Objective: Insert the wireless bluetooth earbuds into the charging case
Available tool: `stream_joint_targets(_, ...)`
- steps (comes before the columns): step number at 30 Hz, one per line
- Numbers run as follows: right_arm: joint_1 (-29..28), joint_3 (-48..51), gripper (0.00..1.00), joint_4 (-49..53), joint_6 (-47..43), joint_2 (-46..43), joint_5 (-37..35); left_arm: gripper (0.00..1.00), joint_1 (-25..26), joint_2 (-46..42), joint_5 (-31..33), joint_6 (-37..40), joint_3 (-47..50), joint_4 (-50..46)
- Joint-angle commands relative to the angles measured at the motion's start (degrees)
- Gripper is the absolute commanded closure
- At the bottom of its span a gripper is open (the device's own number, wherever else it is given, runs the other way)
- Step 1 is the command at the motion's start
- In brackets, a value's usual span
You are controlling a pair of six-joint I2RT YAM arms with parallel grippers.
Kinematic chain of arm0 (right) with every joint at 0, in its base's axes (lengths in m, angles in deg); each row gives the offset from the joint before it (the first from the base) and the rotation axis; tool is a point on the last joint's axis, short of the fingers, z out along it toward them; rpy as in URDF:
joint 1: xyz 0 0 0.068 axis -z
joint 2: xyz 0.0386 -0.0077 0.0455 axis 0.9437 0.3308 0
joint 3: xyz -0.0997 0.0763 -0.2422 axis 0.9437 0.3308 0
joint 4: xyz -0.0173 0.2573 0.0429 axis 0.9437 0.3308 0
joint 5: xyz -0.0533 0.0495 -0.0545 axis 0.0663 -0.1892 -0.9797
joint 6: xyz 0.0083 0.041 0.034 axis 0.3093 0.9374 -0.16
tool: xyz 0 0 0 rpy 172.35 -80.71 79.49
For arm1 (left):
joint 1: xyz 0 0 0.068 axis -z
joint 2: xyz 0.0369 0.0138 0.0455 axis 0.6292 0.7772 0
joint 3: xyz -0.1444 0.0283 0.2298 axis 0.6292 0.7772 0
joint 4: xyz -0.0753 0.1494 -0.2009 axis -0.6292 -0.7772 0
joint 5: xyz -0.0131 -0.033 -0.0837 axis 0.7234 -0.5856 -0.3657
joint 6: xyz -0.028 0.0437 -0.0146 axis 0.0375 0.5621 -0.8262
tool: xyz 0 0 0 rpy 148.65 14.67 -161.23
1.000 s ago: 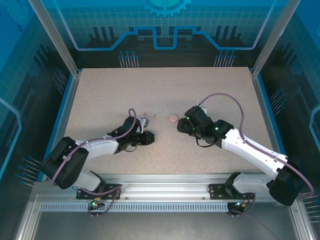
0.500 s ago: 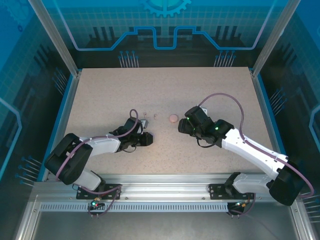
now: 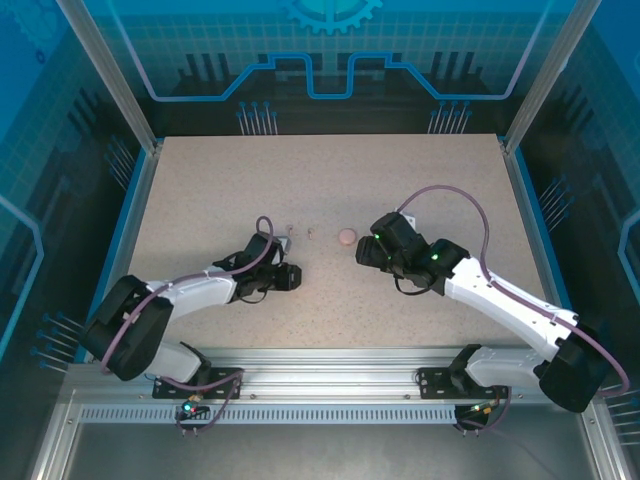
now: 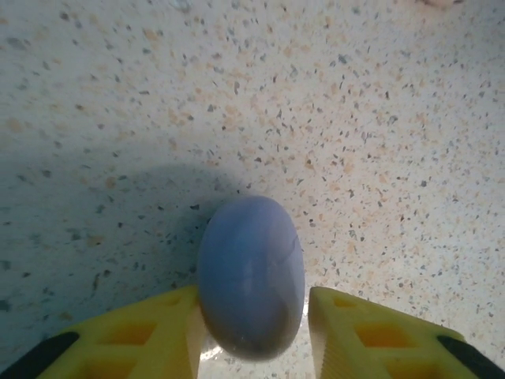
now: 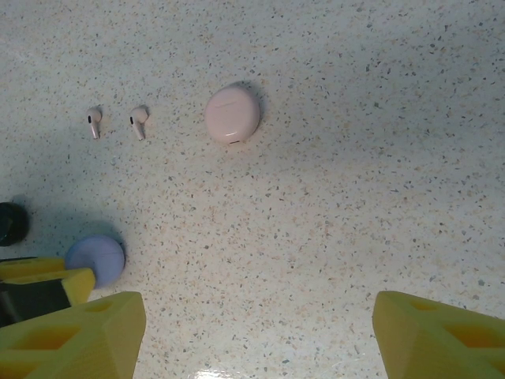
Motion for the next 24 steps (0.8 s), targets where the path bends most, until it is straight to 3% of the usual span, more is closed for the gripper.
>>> stream_joint_targets(1,-0.7,-2.2,0.22,1.5,-0.8,-1.4,-1.4,0.57,-0.6,-3.3,2.7,2.9,-2.9,-4.4)
stream_joint_targets(15,-0.5,-3.8,0.2,1.9,-1.9,-0.4,-1.1,0.47,-1.9,-14.4,5.0,4.7,-9.6,-10.7)
stream_joint_targets(21,-0.1,-4.4,0.2,2.3,-2.8,-0.1,-1.0,0.26,-2.0,-18.1,6.4,6.3,-13.6,-12.0)
stream_joint_targets(24,0.4,-5.0,0.2,2.6,-3.2,0.2,-0.8,0.02,-2.1,-19.9,8.9,7.5,-14.9,-11.2)
